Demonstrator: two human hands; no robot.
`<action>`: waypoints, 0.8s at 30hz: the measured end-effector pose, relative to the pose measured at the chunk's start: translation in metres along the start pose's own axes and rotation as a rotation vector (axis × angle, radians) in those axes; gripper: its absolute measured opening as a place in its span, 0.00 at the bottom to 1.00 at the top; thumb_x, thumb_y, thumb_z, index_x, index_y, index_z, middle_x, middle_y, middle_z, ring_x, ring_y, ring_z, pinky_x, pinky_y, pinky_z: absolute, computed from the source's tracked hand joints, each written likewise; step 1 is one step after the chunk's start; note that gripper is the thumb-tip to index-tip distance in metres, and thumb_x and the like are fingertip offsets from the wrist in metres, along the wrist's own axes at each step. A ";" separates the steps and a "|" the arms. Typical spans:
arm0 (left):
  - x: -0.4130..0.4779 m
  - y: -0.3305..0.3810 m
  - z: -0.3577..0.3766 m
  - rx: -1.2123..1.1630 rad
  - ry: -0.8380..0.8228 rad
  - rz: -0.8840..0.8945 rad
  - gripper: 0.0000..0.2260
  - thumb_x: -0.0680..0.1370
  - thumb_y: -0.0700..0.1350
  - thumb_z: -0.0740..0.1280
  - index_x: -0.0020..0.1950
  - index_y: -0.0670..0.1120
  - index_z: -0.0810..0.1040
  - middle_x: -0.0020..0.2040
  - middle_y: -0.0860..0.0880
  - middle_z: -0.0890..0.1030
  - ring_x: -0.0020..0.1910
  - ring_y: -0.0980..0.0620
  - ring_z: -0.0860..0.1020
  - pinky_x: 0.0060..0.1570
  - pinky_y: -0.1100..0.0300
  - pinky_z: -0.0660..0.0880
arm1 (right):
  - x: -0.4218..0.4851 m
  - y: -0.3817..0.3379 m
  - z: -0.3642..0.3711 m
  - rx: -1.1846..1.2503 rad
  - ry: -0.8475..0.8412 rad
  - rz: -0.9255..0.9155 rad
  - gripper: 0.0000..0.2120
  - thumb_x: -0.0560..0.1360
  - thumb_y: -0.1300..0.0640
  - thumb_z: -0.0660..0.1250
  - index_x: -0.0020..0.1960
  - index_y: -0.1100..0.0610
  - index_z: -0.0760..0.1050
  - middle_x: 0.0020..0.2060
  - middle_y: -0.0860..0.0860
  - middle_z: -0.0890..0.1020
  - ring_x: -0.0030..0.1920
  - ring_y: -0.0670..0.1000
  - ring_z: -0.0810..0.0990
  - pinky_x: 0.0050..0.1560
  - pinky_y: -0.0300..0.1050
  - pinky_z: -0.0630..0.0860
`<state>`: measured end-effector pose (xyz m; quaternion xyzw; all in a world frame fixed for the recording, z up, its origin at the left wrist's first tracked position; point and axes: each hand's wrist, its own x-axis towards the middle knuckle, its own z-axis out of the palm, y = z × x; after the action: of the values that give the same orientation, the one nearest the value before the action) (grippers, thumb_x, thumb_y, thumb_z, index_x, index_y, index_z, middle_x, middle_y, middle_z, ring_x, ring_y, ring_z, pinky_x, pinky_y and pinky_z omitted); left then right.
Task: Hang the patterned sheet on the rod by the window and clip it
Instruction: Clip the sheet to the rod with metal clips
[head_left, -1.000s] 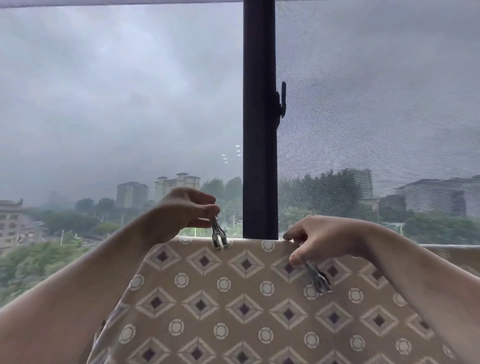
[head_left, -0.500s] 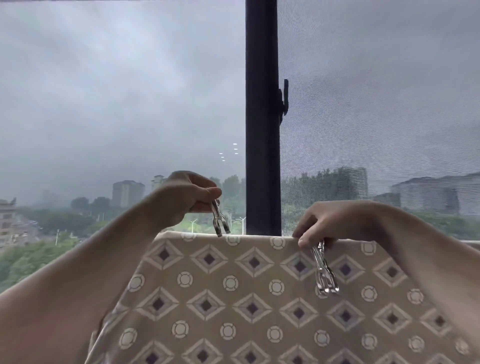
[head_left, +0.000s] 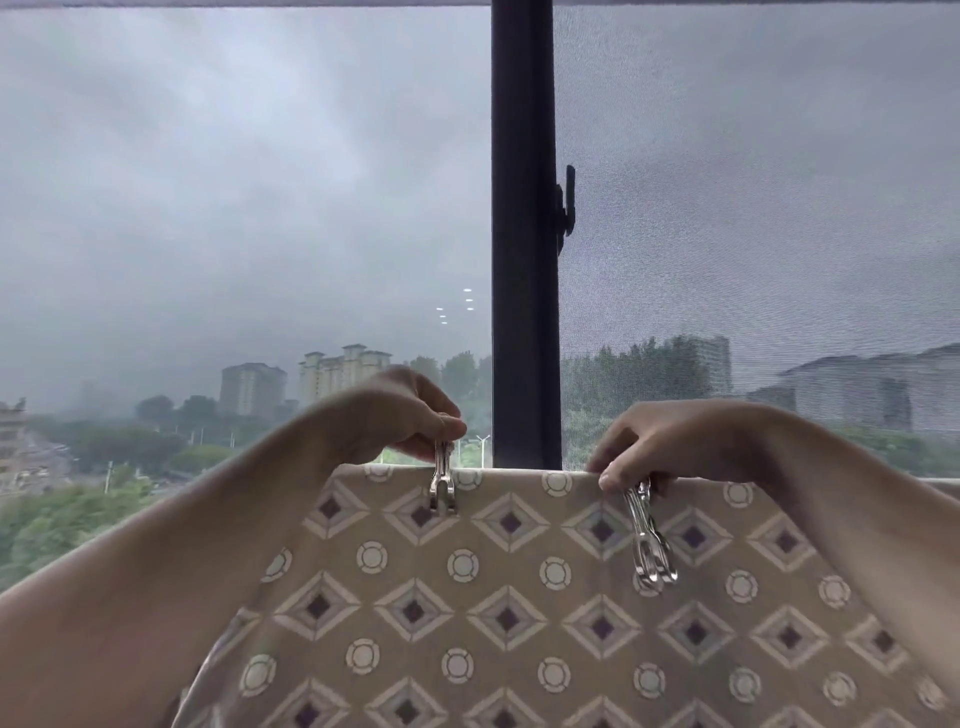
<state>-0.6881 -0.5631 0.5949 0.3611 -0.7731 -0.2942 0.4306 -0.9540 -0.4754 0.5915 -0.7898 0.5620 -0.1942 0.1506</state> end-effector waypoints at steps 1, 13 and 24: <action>0.000 0.000 -0.001 0.005 -0.023 -0.004 0.03 0.72 0.33 0.72 0.45 0.38 0.81 0.37 0.41 0.82 0.36 0.47 0.82 0.36 0.59 0.80 | 0.000 0.000 0.000 0.005 -0.003 0.001 0.19 0.65 0.52 0.69 0.51 0.62 0.83 0.39 0.55 0.81 0.38 0.49 0.76 0.37 0.40 0.71; -0.019 -0.024 -0.006 0.515 -0.151 0.002 0.10 0.70 0.55 0.75 0.34 0.51 0.81 0.31 0.55 0.80 0.32 0.55 0.76 0.35 0.57 0.74 | 0.003 0.003 0.006 -0.032 0.055 0.020 0.20 0.65 0.50 0.68 0.50 0.63 0.83 0.38 0.54 0.79 0.38 0.49 0.74 0.37 0.40 0.70; -0.012 -0.049 -0.002 0.563 -0.070 0.181 0.21 0.66 0.60 0.69 0.35 0.41 0.75 0.30 0.52 0.72 0.30 0.57 0.68 0.36 0.59 0.65 | 0.013 0.017 0.018 0.010 0.158 0.055 0.13 0.67 0.51 0.67 0.42 0.61 0.81 0.34 0.51 0.74 0.37 0.49 0.71 0.40 0.46 0.68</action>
<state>-0.6668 -0.5812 0.5525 0.3854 -0.8678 -0.0408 0.3109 -0.9557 -0.4923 0.5702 -0.7556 0.5924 -0.2545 0.1152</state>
